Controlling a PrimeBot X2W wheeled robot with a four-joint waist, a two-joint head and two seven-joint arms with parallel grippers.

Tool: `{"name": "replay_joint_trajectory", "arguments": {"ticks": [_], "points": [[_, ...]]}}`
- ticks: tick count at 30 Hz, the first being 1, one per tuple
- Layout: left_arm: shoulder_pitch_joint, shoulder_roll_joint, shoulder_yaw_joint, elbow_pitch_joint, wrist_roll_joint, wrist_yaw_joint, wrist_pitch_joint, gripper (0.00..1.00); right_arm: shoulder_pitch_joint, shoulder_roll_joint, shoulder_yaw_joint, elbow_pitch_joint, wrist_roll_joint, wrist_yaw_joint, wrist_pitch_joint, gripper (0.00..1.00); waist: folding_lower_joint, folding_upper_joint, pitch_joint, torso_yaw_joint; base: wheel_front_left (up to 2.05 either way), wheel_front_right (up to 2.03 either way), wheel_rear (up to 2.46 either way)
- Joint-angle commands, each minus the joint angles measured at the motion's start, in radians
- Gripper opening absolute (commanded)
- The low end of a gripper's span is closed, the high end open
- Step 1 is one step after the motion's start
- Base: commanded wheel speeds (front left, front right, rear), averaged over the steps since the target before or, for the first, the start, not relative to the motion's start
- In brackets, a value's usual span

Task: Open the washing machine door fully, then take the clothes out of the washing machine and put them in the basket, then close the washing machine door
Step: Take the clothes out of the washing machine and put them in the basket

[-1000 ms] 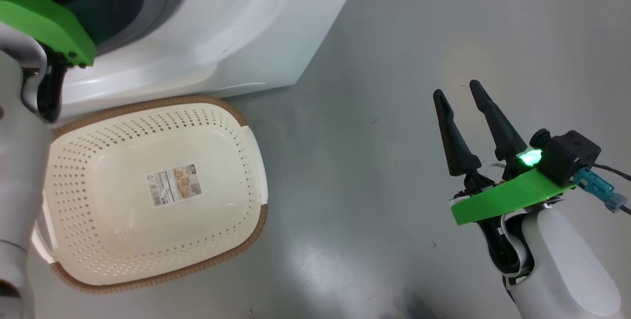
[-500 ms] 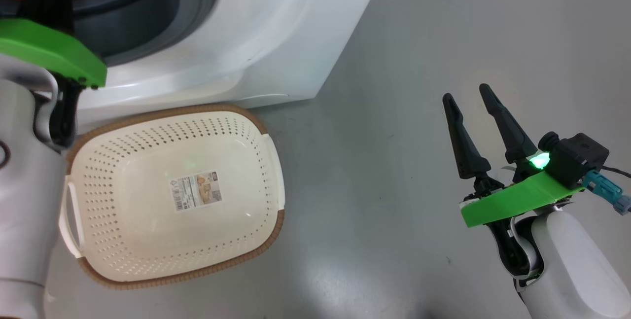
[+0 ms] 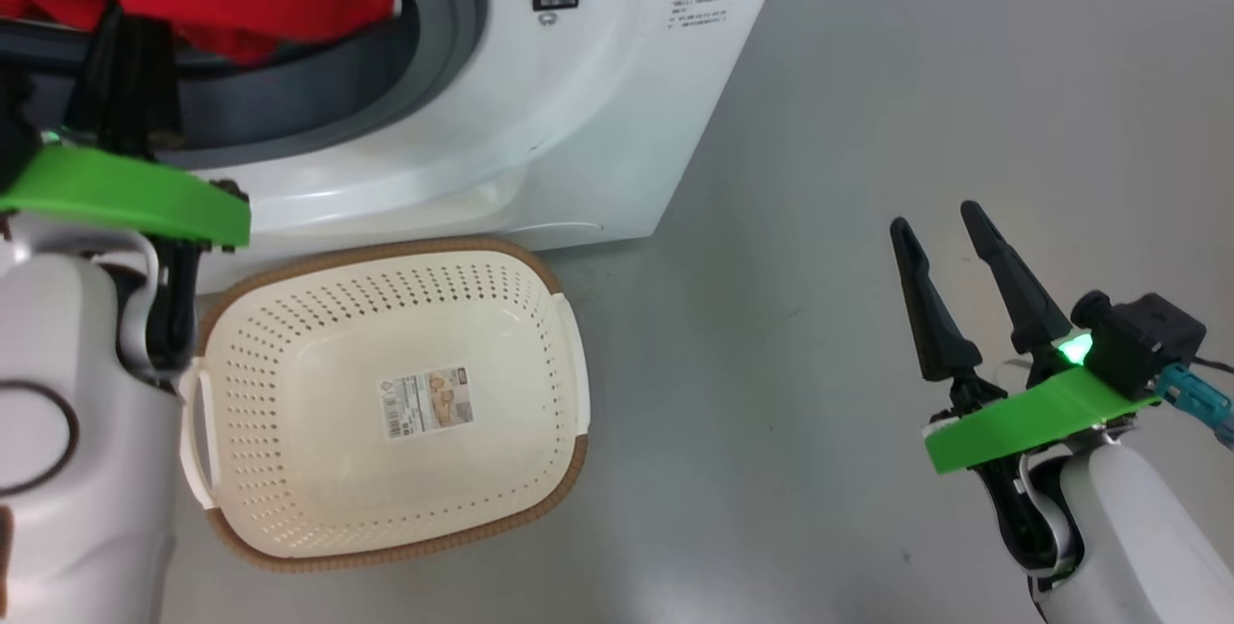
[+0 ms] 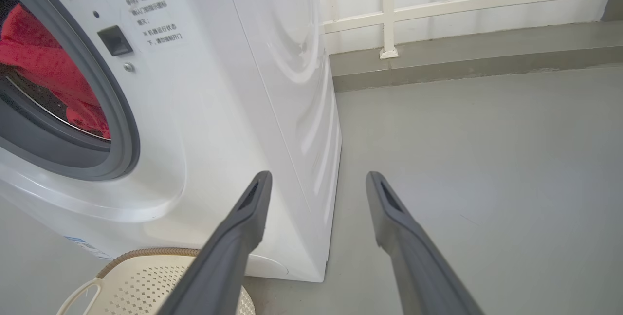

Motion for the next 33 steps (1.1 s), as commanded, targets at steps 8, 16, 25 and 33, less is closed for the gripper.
{"name": "replay_joint_trajectory", "arguments": {"ticks": [8, 16, 25, 33], "points": [[0.149, -0.024, 0.133, -0.209, 0.063, -0.004, -0.008, 0.0, 0.055, -0.016, 0.002, -0.023, -0.01, 0.006, -0.009, 1.0, 0.0, 0.0, -0.043, 0.032, 0.0, 0.0, 0.0], [0.256, -0.079, 0.197, -0.381, 0.091, -0.006, -0.008, 0.0, 0.066, -0.024, -0.004, -0.023, -0.011, 0.006, -0.009, 1.0, 0.0, 0.0, -0.062, 0.049, 0.0, 0.0, 0.0], [0.35, -0.12, 0.22, -0.568, 0.101, -0.007, -0.008, 0.0, 0.078, -0.031, -0.009, -0.026, -0.011, 0.006, -0.009, 1.0, 0.0, 0.0, -0.073, 0.063, 0.0, 0.0, 0.0], [0.43, -0.138, 0.198, -0.642, 0.102, -0.007, -0.008, 0.0, 0.079, -0.031, -0.012, -0.031, -0.011, 0.006, -0.009, 1.0, 0.0, 0.0, -0.069, 0.065, 0.0, 0.0, 0.0]]}}
